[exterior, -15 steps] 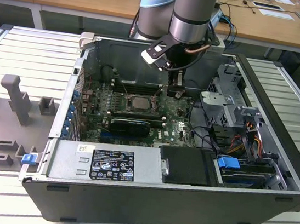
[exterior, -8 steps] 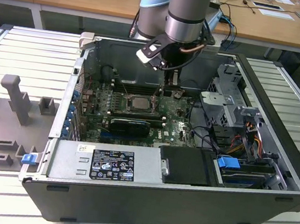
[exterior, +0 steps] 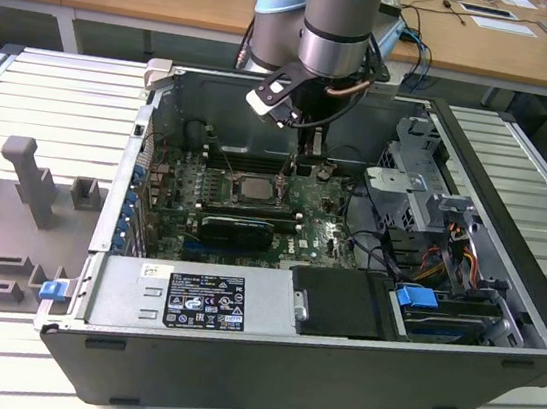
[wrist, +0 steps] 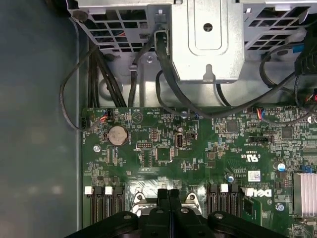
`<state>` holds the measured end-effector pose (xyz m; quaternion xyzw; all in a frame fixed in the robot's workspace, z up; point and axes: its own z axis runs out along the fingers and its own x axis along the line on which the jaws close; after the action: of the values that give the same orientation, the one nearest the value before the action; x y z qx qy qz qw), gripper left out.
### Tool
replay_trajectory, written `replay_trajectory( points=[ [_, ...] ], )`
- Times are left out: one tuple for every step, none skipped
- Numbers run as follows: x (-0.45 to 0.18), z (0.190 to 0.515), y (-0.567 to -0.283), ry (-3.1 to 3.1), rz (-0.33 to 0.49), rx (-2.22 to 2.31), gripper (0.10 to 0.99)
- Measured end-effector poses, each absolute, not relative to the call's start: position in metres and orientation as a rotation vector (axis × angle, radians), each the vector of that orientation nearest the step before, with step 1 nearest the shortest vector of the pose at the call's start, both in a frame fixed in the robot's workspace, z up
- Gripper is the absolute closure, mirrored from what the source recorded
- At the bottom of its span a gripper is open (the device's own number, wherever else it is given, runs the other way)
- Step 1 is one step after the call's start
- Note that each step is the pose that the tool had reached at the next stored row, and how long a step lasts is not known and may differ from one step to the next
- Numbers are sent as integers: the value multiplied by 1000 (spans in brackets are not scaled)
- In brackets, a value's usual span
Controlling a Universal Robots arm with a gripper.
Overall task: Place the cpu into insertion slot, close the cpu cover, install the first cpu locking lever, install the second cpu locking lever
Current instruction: 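Close the cpu cover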
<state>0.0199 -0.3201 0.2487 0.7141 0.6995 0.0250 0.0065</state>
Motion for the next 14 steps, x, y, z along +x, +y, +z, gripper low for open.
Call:
replay_trajectory(
  points=[
    [17,249,-320,2189,78,2234,980],
    [16,249,-320,2189,78,2234,980],
    [14,249,-320,2189,78,2234,980],
    [10,249,-320,2189,78,2234,980],
    [7,249,-320,2189,78,2234,980],
    [5,249,-320,2188,78,2234,980],
    [3,249,-320,2189,78,2234,980],
    [2,249,-320,2189,78,2234,980],
    [1,248,-320,2189,79,2234,980],
    [-1,247,-320,2189,78,2234,980],
    [-3,244,-320,2189,78,2234,980],
    [-4,242,-320,2189,78,2234,980],
    [-5,240,-320,2190,78,2234,980],
    [-6,238,-320,2191,79,2233,980]
  ],
)
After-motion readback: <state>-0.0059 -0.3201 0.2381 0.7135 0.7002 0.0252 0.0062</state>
